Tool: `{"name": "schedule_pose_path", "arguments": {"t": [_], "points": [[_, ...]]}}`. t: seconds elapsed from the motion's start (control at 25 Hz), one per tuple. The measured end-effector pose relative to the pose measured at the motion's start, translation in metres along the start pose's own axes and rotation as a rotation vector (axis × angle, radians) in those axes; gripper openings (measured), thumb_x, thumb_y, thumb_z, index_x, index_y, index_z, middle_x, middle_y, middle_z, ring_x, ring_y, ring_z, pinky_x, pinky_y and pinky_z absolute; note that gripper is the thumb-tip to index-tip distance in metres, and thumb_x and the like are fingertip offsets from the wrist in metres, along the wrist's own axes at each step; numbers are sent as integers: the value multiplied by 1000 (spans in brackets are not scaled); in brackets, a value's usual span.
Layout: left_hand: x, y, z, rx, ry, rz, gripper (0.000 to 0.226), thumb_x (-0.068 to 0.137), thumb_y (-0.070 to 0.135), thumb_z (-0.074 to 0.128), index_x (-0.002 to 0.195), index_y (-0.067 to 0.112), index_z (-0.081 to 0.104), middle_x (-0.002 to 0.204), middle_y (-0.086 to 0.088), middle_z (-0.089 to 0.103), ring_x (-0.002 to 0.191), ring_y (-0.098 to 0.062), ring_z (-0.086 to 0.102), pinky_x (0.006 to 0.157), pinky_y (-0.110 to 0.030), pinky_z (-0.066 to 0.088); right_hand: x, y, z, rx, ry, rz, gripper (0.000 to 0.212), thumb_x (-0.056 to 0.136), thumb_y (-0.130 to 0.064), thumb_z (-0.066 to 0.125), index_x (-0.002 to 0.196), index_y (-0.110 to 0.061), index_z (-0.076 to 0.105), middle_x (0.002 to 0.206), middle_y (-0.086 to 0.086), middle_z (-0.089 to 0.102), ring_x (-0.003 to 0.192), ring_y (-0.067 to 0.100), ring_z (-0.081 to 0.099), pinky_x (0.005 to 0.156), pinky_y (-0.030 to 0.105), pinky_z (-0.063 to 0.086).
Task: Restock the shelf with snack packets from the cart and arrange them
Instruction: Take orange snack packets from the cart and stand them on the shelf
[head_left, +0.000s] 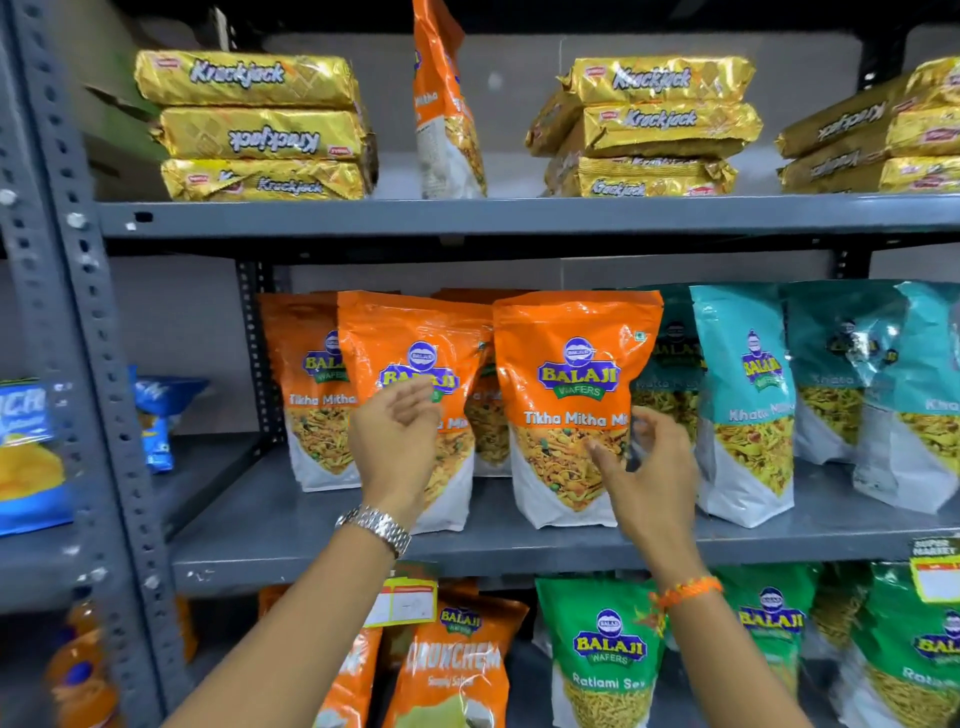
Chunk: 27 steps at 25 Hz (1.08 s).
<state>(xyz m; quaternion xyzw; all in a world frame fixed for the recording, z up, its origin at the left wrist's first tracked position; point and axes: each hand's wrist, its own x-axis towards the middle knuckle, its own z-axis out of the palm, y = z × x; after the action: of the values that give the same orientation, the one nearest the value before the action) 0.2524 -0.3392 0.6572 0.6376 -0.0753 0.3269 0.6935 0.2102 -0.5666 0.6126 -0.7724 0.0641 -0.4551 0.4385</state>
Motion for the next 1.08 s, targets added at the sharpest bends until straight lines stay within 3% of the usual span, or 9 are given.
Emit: {"name": "schedule_pose_path", "arguments": {"t": [0.08, 0.16, 0.28, 0.4, 0.48, 0.64, 0.8, 0.92, 1.08], "points": [[12, -17, -38, -2, 105, -45, 30, 79, 3, 72, 101, 23, 74, 100, 3, 76, 92, -9, 72, 86, -28, 59, -29, -25, 17, 75, 81, -119, 38, 80, -23, 79, 113, -17, 61, 103, -3, 56, 95, 17, 59, 83, 36, 53], [35, -37, -75, -11, 148, -164, 29, 73, 23, 73, 102, 27, 72, 107, 2, 75, 101, -14, 70, 95, -37, 55, -59, -57, 46, 218, -49, -222, 25, 80, -17, 77, 102, -18, 64, 98, -4, 62, 90, 15, 61, 78, 33, 54], [89, -77, -118, -64, 98, -384, 66, 67, 57, 64, 124, 22, 65, 130, -4, 67, 119, -24, 62, 106, -46, 46, -93, -105, 105, 441, -496, -263, 33, 87, -22, 64, 119, -21, 63, 119, -8, 63, 112, 6, 60, 95, 27, 51], [117, -78, -141, -164, 68, -522, 60, 92, 57, 47, 125, 9, 62, 118, -10, 67, 113, -26, 59, 100, -41, 45, -103, -145, 176, 408, -860, -93, 56, 96, -29, 46, 150, -21, 38, 143, -20, 37, 131, -1, 36, 114, 25, 29], [136, -84, -151, -202, 62, -549, 47, 100, 49, 42, 117, 10, 61, 100, -9, 65, 104, -25, 56, 98, -40, 43, -101, -158, 221, 409, -765, 79, 63, 89, -35, 37, 147, -11, 41, 138, -8, 44, 128, 11, 40, 110, 31, 31], [162, -99, -146, -28, -111, -460, 34, 95, 21, 59, 129, 19, 53, 129, -6, 60, 115, -22, 54, 98, -38, 43, -83, -165, 280, 115, -610, 203, 39, 91, -23, 17, 112, -11, 48, 136, 17, 56, 128, 32, 51, 102, 34, 40], [168, -126, -134, 64, -206, -372, 63, 91, 19, 70, 145, 23, 39, 138, -9, 58, 125, -28, 58, 107, -50, 47, -77, -158, 306, 160, -374, 334, 5, 93, -2, 45, 98, -4, 43, 115, 28, 64, 107, 41, 63, 74, 31, 40], [171, -136, -135, 118, -130, -340, 49, 90, 25, 71, 134, 28, 50, 131, -8, 64, 117, -27, 63, 100, -50, 52, -76, -162, 314, 240, -327, 357, 12, 90, 5, 46, 101, 0, 46, 111, 28, 64, 104, 42, 63, 80, 39, 51], [176, -137, -141, 96, -69, -313, 41, 92, 14, 67, 129, 28, 55, 116, -6, 70, 103, -24, 68, 92, -50, 57, -75, -143, 339, 276, -339, 348, 63, 78, -10, 46, 139, -7, 32, 122, 19, 59, 110, 39, 60, 92, 48, 54]]}}
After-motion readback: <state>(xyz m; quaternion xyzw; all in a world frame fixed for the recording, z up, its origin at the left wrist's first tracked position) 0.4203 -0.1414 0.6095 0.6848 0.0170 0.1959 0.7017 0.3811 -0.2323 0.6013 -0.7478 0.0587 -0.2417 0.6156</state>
